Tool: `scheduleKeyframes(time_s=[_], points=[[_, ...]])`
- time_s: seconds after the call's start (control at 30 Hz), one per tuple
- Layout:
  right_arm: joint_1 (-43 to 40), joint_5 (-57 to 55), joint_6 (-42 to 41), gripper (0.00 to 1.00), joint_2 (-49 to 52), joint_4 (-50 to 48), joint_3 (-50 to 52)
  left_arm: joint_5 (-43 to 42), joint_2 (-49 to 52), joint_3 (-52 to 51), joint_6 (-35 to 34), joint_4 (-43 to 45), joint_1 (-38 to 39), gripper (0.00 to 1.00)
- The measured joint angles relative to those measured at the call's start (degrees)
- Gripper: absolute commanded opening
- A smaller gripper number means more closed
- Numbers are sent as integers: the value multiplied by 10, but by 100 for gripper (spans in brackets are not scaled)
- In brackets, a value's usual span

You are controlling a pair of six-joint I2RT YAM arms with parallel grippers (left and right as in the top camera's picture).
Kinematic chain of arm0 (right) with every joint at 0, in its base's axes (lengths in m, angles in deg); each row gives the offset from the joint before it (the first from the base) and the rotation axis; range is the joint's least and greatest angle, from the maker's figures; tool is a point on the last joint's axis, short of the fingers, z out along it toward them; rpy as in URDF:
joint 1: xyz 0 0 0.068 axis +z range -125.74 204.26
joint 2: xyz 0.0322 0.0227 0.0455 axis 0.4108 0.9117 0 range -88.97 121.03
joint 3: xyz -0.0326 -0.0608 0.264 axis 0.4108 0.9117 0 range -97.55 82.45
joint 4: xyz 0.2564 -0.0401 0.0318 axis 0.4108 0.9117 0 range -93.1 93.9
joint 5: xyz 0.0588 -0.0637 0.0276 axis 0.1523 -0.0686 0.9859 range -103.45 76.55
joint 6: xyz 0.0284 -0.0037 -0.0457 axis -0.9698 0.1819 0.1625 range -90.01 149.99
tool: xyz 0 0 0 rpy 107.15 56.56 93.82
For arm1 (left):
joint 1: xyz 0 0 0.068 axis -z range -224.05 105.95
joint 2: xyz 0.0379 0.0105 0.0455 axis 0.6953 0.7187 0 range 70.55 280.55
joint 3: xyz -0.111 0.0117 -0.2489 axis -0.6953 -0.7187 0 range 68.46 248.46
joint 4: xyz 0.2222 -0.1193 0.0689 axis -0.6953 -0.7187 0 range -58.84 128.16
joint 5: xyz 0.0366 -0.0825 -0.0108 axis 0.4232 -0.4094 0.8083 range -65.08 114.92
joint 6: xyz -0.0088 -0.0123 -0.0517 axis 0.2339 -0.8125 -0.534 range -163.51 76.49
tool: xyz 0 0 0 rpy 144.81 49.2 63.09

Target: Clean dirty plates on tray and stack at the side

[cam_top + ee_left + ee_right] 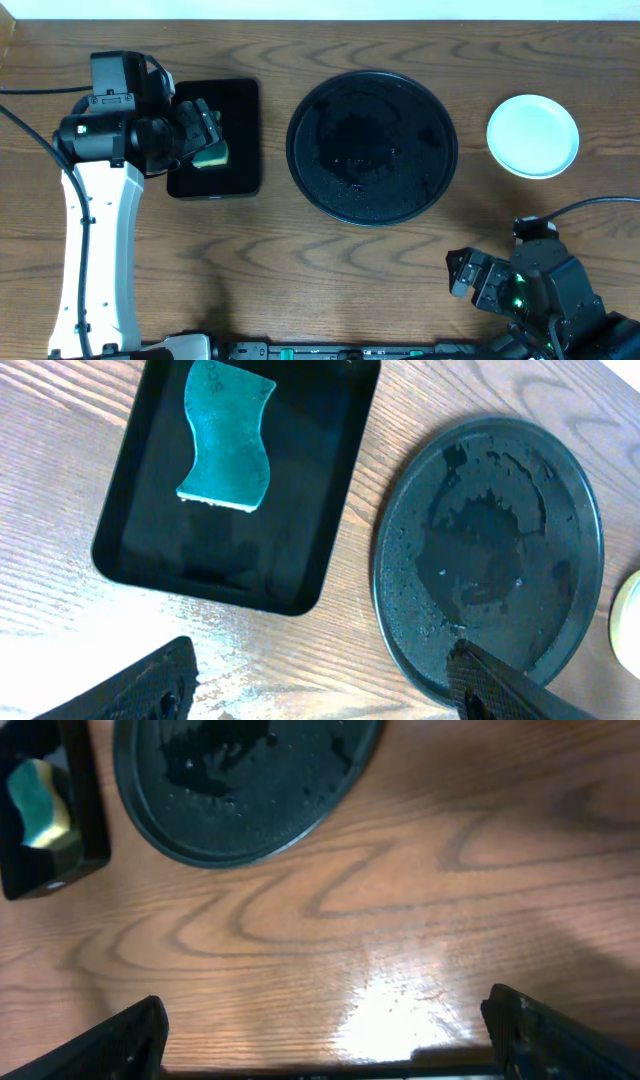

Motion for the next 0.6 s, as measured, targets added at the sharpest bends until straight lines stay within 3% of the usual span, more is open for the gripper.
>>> scheduleKeyframes(time_s=[0.33, 0.6], points=[[-24, -11, 30, 99, -7, -47, 27, 0, 0, 0, 0, 0, 0, 81], [-215, 105, 197, 99, -138, -269, 214, -2, 0, 0, 0, 0, 0, 81]])
